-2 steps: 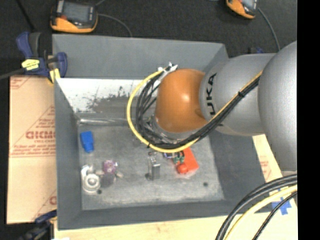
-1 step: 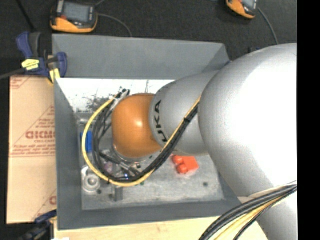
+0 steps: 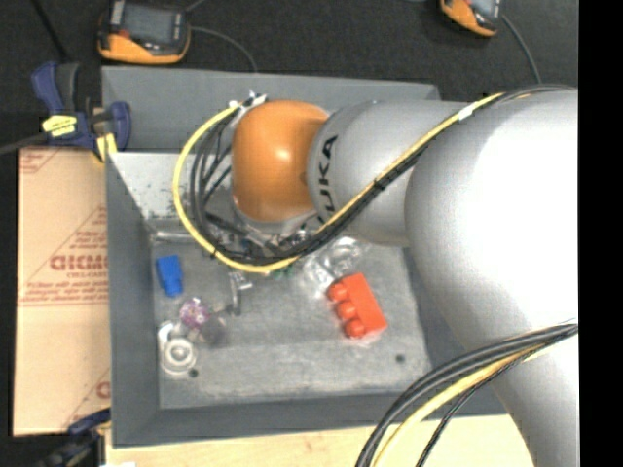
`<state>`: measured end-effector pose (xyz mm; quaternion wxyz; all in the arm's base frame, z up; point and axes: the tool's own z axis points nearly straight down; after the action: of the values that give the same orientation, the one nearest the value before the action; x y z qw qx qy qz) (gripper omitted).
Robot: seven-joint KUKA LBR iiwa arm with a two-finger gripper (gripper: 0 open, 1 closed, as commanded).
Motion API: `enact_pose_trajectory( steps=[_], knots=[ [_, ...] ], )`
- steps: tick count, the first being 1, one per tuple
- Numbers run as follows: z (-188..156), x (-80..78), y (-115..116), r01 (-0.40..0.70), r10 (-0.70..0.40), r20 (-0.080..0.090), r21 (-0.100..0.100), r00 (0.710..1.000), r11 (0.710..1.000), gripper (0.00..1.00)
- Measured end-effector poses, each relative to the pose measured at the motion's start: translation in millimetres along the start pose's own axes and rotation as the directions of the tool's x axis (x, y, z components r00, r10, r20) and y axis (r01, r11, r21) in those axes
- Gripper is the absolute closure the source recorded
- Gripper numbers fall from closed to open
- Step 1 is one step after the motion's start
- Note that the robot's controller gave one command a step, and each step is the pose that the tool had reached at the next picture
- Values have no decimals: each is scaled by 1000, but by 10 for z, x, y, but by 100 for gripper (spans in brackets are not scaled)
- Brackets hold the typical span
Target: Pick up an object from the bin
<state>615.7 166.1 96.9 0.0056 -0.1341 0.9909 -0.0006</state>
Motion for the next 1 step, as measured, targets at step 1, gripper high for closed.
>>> enact_pose_trajectory(
  steps=[1],
  knots=[
    [120, -99, 629, 6, -6, -7, 3, 1000, 1000, 0]
  ],
)
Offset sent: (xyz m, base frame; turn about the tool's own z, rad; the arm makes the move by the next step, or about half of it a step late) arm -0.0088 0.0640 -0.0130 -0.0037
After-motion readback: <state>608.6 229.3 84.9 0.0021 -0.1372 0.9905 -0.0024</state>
